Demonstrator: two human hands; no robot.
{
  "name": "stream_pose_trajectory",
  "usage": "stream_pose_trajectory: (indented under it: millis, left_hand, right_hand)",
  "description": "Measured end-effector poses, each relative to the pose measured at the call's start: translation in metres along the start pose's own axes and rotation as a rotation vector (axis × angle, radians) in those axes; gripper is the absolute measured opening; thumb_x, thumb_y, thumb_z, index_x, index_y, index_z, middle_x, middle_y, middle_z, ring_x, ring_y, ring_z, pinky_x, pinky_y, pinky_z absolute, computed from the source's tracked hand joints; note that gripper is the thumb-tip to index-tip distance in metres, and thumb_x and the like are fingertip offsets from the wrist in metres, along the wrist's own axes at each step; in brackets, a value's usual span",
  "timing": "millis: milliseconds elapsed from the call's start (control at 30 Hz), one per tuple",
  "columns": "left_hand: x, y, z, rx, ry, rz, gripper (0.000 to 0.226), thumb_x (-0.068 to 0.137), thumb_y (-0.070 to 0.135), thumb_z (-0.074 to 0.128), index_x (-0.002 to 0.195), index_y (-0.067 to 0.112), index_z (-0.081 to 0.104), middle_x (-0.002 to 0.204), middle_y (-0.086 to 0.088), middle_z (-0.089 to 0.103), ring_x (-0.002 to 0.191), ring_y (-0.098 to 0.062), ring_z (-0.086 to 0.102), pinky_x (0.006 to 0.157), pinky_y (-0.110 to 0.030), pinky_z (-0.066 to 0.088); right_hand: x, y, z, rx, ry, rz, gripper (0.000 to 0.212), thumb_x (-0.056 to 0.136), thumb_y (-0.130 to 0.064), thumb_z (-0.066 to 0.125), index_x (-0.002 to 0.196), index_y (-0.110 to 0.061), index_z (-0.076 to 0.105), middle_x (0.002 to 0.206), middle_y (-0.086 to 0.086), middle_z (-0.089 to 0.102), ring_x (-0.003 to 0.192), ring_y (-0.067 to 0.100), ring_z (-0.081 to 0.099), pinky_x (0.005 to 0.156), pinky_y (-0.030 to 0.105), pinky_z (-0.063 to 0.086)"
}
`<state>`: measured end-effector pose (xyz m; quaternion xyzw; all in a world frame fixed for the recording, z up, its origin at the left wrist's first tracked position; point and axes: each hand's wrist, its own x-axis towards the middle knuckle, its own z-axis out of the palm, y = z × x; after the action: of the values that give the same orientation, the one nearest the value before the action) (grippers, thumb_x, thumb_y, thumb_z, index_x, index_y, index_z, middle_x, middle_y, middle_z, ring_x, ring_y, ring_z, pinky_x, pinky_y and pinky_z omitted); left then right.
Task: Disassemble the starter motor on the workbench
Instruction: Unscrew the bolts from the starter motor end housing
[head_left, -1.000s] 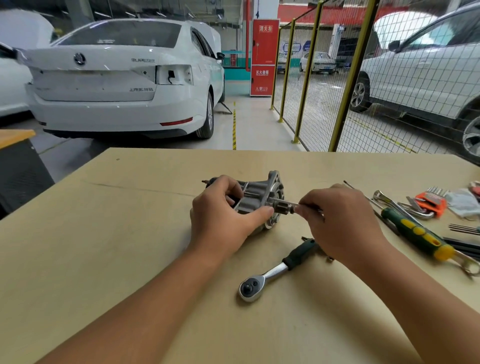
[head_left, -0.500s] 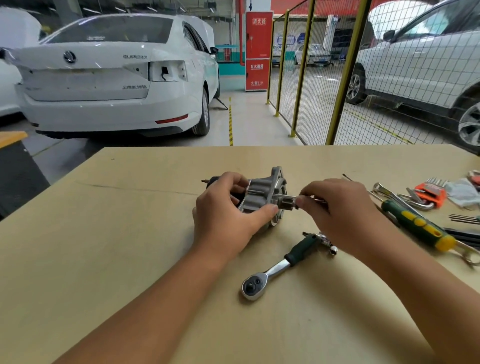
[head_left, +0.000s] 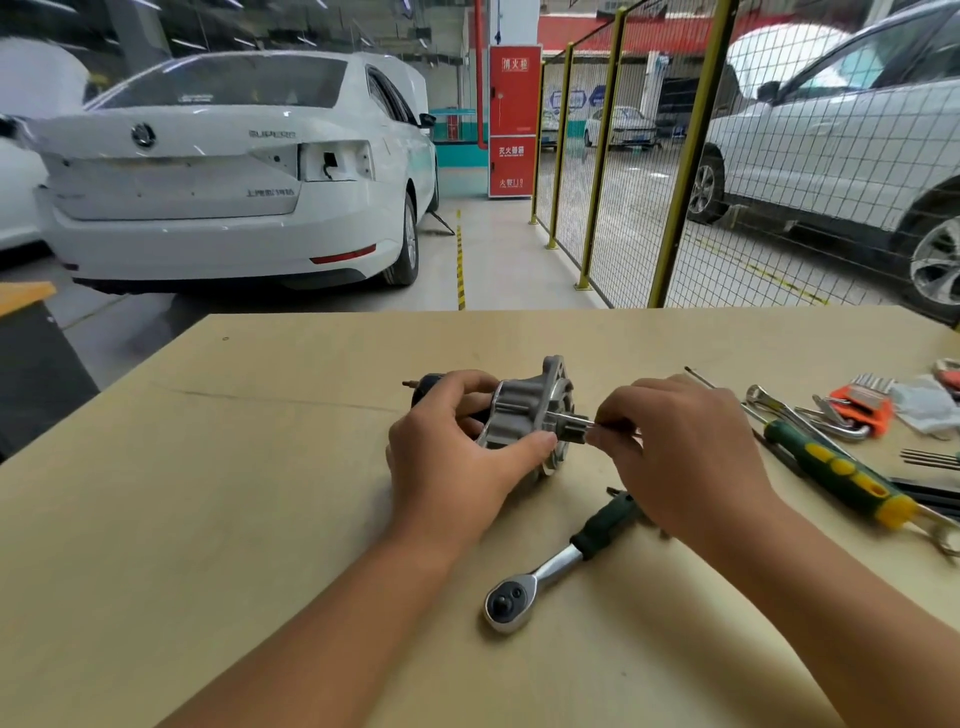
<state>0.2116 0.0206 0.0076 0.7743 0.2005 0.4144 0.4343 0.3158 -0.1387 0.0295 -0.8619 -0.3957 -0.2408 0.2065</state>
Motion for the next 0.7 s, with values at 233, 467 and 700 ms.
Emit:
stream_pose_trajectory:
  millis: [233, 467, 700]
  left_hand:
    - [0.003, -0.002, -0.004, -0.099, -0.017, -0.061, 0.048, 0.056, 0.030, 0.101, 0.093, 0.030, 0.070, 0.088, 0.029, 0.071, 0.066, -0.001, 0.060, 0.070, -0.025, 0.058]
    - [0.011, -0.003, -0.006, -0.383, 0.009, -0.167, 0.020, 0.077, 0.023, 0.064, 0.086, 0.007, 0.072, 0.081, -0.010, 0.076, 0.075, -0.022, 0.072, 0.070, -0.031, 0.059]
    - [0.026, -0.014, -0.015, -0.492, -0.083, -0.227, 0.015, 0.086, 0.006, 0.057, 0.087, 0.000, 0.070, 0.087, -0.018, 0.077, 0.084, -0.020, 0.073, 0.077, -0.031, 0.055]
  right_hand:
    - [0.000, 0.007, 0.002, 0.211, -0.066, -0.015, 0.017, 0.091, -0.030, 0.073, 0.081, -0.016, 0.074, 0.074, -0.002, 0.056, 0.067, 0.015, 0.051, 0.060, 0.030, 0.038]
    - [0.004, 0.010, -0.004, 0.044, -0.157, -0.020, 0.020, 0.099, -0.035, 0.059, 0.093, -0.022, 0.072, 0.087, -0.010, 0.056, 0.083, 0.018, 0.056, 0.075, 0.034, 0.043]
    - [0.006, 0.003, -0.008, 0.003, -0.108, 0.039, 0.014, 0.092, -0.039, 0.068, 0.090, -0.025, 0.068, 0.090, -0.011, 0.058, 0.082, 0.019, 0.057, 0.069, 0.035, 0.046]
